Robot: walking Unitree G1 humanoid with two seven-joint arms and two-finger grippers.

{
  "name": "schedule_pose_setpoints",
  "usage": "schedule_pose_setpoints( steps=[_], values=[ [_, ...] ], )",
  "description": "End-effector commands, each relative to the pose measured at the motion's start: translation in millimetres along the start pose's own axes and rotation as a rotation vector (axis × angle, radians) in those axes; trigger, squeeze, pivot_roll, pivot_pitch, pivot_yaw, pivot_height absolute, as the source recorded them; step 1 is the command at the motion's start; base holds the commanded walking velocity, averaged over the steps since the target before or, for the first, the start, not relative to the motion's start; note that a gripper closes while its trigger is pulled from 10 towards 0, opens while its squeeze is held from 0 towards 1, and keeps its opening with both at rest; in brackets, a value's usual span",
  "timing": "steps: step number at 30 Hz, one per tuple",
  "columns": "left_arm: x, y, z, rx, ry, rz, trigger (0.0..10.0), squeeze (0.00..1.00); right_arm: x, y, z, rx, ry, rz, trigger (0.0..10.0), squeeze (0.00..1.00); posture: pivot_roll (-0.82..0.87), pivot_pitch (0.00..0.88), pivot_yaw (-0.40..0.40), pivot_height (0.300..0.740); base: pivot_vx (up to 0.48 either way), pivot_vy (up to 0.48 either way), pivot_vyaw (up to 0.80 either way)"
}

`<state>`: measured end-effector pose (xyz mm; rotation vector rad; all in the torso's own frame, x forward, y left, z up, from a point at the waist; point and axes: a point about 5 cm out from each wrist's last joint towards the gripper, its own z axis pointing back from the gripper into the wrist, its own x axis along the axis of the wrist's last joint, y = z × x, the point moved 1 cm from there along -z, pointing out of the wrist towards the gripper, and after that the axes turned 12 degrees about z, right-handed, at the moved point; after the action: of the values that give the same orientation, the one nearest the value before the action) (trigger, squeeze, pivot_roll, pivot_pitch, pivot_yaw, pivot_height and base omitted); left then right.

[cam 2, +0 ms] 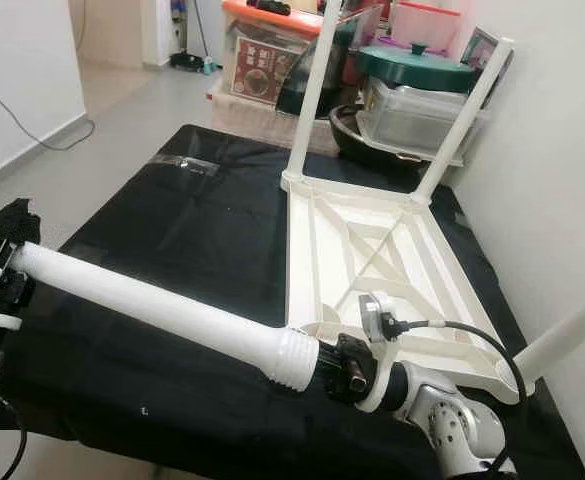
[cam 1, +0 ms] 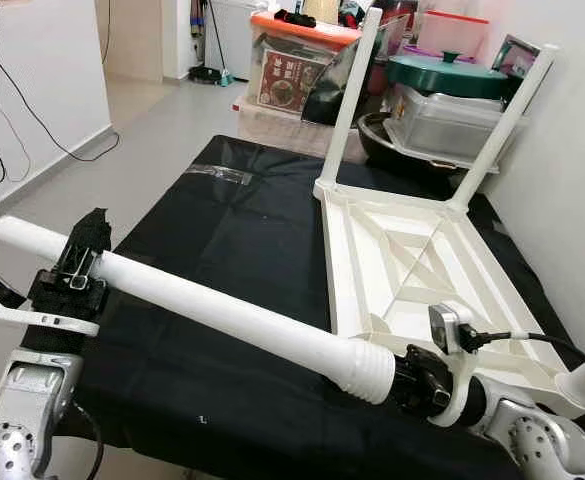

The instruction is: Building children table

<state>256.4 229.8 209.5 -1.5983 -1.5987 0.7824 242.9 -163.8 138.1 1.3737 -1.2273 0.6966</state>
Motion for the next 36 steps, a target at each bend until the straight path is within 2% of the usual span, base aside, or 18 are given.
schedule_pose_setpoints(
  steps=[1, 4, 6, 7, 8, 9, 10, 13, 15, 18, 20, 21, 22, 27, 33, 34, 35, 36],
  values=[
    [-15.6, 1.0, -4.0, -0.001, 0.065, 0.027, 0.0, 0.0, -1.1, 4.5, -8.1, 0.079, 0.059, 0.009, 0.0, 0.0, 0.08, 0.0, -0.146, 0.74, 0.0, 0.0, 0.0],
    [-16.8, 0.1, -5.3, 0.001, 0.069, 0.03, 0.0, 0.0, 0.4, 3.2, -8.9, 0.071, 0.063, 0.022, 0.0, 0.0, 0.08, 0.0, -0.147, 0.74, 0.0, 0.0, 0.0],
    [-16.9, -1.6, -6.4, 0.0, 0.07, 0.026, 0.0, 0.0, -2.8, -6.1, -10.1, -0.019, 0.101, 0.039, 0.0, 0.0, 0.08, 0.0, -0.147, 0.74, 0.0, 0.0, 0.0],
    [-16.8, -2.9, -7.4, -0.001, 0.072, 0.025, 0.0, 0.0, -6.4, -14.7, -9.7, -0.101, 0.148, 0.058, 8.3, 0.0, 0.08, 0.0, -0.148, 0.74, 0.0, 0.0, 0.0],
    [-16.7, -4.0, -8.2, -0.002, 0.073, 0.025, 0.0, 0.0, -9.9, -20.7, -9.1, -0.157, 0.188, 0.071, 10.0, 0.0, 0.08, 0.0, -0.146, 0.74, 0.0, 0.0, 0.0],
    [-16.7, -4.0, -8.2, -0.002, 0.073, 0.025, 0.0, 0.0, -9.9, -20.7, -9.1, -0.157, 0.188, 0.071, 10.0, 0.0, 0.08, 0.0, -0.146, 0.74, 0.0, 0.0, 0.0],
    [-16.7, -4.0, -8.5, 0.005, 0.073, 0.022, 0.0, 0.0, -14.0, -41.8, -4.1, -0.356, 0.226, 0.112, 10.0, 0.95, 0.08, 0.0, -0.146, 0.74, 0.0, 0.0, 0.0],
    [-16.8, -3.9, -8.3, 0.01, 0.071, 0.023, 0.0, 0.0, -12.6, -52.9, 4.1, -0.465, 0.209, 0.107, 10.0, 1.0, 0.08, 0.0, -0.147, 0.74, 0.0, 0.0, 0.0],
    [-15.5, -4.9, -8.8, 0.013, 0.061, 0.019, 0.0, 0.0, -9.2, -54.7, 20.0, -0.502, 0.183, 0.085, 10.0, 1.0, 0.07, 0.0, -0.147, 0.74, 0.0, 0.0, 0.0],
    [-14.7, -5.5, -9.1, 0.012, 0.057, 0.018, 0.0, 0.0, -8.4, -54.7, 26.0, -0.512, 0.179, 0.081, 10.0, 1.0, 0.07, 0.0, -0.147, 0.74, 0.0, 0.0, 0.0],
    [-9.9, -8.0, -9.7, 0.005, 0.043, 0.008, 0.0, 0.0, -8.2, -54.0, 51.6, -0.556, 0.181, 0.06, 10.0, 1.0, 0.07, 0.0, -0.15, 0.74, 0.0, 0.0, 0.0],
    [-9.9, -8.0, -9.7, 0.005, 0.043, 0.008, 0.0, 0.0, -8.2, -54.0, 51.6, -0.556, 0.181, 0.06, 10.0, 1.0, 0.07, 0.0, -0.15, 0.74, 0.0, 0.0, 0.0],
    [-5.3, -8.9, -9.1, 0.003, 0.029, 0.0, 0.0, 0.0, -7.9, -52.6, 79.4, -0.612, 0.189, 0.048, 10.0, 1.0, 0.06, 0.0, -0.149, 0.74, 0.0, 0.0, 0.0],
    [-3.4, -8.3, -8.4, 0.003, 0.028, -0.008, 0.0, 0.0, -2.2, -51.2, 117.3, -0.728, 0.227, 0.071, 10.0, 1.0, 0.06, 0.0, -0.14, 0.74, 0.0, 0.0, 0.0],
    [-4.5, -7.5, -8.1, 0.005, 0.042, -0.014, 0.0, 0.0, 23.8, -65.3, 134.8, -0.908, 0.182, 0.16, 10.0, 1.0, 0.05, 0.0, -0.137, 0.74, 0.0, 0.0, 0.0],
    [-5.3, -6.7, -8.1, 0.007, 0.05, -0.019, 0.0, 0.0, 38.9, -74.2, 132.5, -0.987, 0.172, 0.237, 10.0, 1.0, 0.05, 0.0, -0.135, 0.74, 0.0, 0.0, 0.0],
    [-6.5, -5.8, -8.1, 0.011, 0.062, -0.027, 0.0, 0.0, 61.2, -81.4, 120.6, -1.015, 0.126, 0.305, 10.0, 0.0, 0.05, 0.0, -0.132, 0.74, 0.0, 0.0, 0.0],
    [-7.1, -5.1, -8.0, 0.013, 0.07, -0.033, 0.0, 0.0, 76.7, -85.5, 112.3, -1.028, 0.089, 0.347, 10.0, 0.0, 0.06, 0.0, -0.13, 0.74, 0.0, 0.0, 0.0]
  ],
)
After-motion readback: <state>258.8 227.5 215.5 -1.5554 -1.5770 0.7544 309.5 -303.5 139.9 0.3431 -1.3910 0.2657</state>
